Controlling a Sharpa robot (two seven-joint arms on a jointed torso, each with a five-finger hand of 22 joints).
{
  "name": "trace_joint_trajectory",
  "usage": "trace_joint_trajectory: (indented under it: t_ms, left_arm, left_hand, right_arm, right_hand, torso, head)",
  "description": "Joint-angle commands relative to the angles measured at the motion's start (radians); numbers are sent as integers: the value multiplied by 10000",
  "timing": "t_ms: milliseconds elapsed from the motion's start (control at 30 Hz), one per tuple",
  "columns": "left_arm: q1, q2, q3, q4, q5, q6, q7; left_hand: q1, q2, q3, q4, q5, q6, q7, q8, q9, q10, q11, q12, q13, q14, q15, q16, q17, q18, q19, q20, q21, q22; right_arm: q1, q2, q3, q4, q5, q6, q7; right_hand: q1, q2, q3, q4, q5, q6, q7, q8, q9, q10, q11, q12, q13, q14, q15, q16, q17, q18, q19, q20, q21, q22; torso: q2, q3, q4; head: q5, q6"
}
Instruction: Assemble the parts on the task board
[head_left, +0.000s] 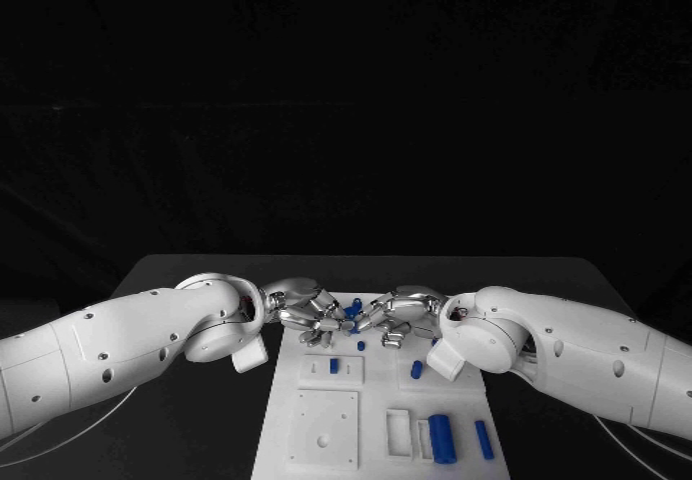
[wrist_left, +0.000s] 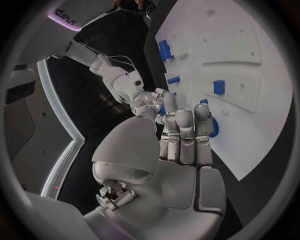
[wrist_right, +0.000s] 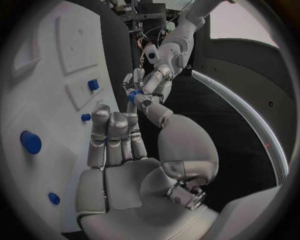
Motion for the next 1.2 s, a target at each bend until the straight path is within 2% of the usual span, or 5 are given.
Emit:
trace_joint_trajectory:
  t_ms: [33, 400, 667, 967, 1200]
  left_arm:
    - [13, 34, 15, 46, 389, 239, 72]
    - [13, 27, 15, 21, 920, 428, -61]
    - [15, 31, 14, -8, 1337, 388, -150]
    - [16, 39, 14, -16, 1406, 368, -210]
    - [21, 52, 13, -19, 1449, 506, -368]
  left_hand:
    - [-18, -12, -21, -26, 49, 384, -3, -1, 15, -103, 38, 47, -11, -47, -5, 47, -14, -123, -49, -1036, 61, 187]
    - [703, -302, 90, -131, -305, 482, -28, -15, 133, -108, 19, 74, -29, -106, -23, 89, -22, -150, -99, -1058, 111, 181]
    - [1328, -242, 191, -264, -192, 602, -55, 3, 227, -79, 0, 87, -47, -166, -38, 129, -24, -182, -159, -1059, 130, 182]
    - [1471, -124, 222, -228, -292, 669, -70, 26, 286, -43, -11, 95, -56, -173, -47, 156, -23, -206, -163, -1059, 149, 181]
    - [1095, -112, 86, -4, -686, 678, -67, -29, 344, -9, -9, 84, -83, -164, -47, 179, -44, -233, -129, -1074, 180, 166]
  right_arm:
    - [-9, 29, -4, -3, -110, 157, 11]
    - [-9, 35, -4, -3, -124, 159, 12]
    - [-9, 44, -4, 1, -136, 178, 13]
    - [-9, 54, -4, 20, -223, 192, 0]
    - [-9, 59, -4, 20, -246, 163, 3]
  right_hand:
    - [1, -62, 59, -20, -36, 222, 171, 39, 14, 63, 17, -2, 7, 19, -62, 55, 11, 144, 8, -93, 32, 185]
    - [0, -65, 69, -19, -42, 221, 171, 37, 23, 64, 17, -3, 9, 19, -62, 56, 12, 144, 9, -95, 33, 185]
    - [-1, -64, 75, -19, -47, 221, 171, 36, 29, 65, 17, -3, 10, 19, -62, 56, 13, 144, 10, -96, 34, 185]
    - [-2, -65, 82, -19, -50, 221, 171, 35, 35, 66, 17, -4, 11, 20, -63, 57, 14, 144, 11, -97, 35, 185]
    - [-3, -66, 87, -20, -53, 221, 171, 33, 40, 67, 17, -4, 12, 20, -63, 57, 14, 144, 12, -98, 36, 185]
  torso:
    - [3, -1, -2]
    - [2, -1, 1]
    - [1, -1, 1]
    - [2, 0, 0]
    - [1, 3, -4]
  head:
    - [0, -9]
    - [-10, -20]
    - [-16, -24]
    - [-16, -25]
    - [-5, -49]
